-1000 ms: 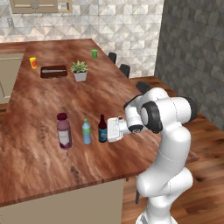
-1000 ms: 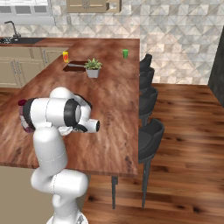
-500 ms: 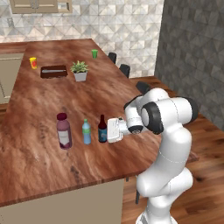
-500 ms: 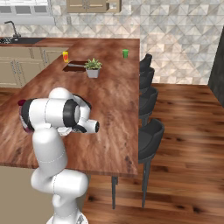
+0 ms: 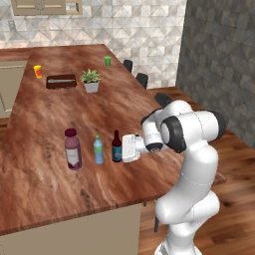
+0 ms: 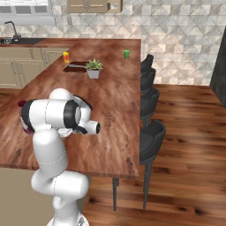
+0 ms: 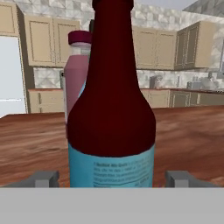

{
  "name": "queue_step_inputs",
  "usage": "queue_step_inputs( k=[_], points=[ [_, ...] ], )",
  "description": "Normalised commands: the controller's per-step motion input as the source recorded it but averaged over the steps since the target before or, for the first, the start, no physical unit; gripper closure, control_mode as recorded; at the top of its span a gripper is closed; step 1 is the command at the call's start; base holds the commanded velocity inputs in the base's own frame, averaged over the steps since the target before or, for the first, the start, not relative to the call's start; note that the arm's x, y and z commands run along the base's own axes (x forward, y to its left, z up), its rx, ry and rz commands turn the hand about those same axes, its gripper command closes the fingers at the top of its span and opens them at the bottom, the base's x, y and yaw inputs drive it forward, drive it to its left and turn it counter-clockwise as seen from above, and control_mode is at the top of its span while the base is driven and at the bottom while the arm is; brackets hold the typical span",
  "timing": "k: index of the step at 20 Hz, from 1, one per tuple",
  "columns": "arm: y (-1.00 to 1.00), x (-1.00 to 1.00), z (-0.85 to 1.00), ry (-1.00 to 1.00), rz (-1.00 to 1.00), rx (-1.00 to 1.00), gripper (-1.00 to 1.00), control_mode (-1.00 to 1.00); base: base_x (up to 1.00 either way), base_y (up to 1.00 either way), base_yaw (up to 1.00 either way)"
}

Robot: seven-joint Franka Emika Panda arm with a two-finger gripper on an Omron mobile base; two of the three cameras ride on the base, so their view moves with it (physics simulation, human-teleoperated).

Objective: Place the drinks on the dining counter in a tight cluster.

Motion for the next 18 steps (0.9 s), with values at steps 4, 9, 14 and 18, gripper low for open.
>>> queue_step_inputs(
  k=[4,9,14,18],
  points=[
    [0.00,0.00,0.00,0.00,0.00,0.00,-1.00,-1.00,0.00,0.00,0.00],
    [-0.19,-0.02,0.01,-0.01,-0.02,0.00,-1.00,-1.00,0.00,0.00,0.00],
    [-0.55,-0.32,0.14,-0.10,-0.12,0.00,-1.00,-1.00,0.00,0.00,0.00],
    [-0.45,-0.42,0.23,-0.07,-0.13,0.00,-1.00,-1.00,0.00,0.00,0.00]
  ],
)
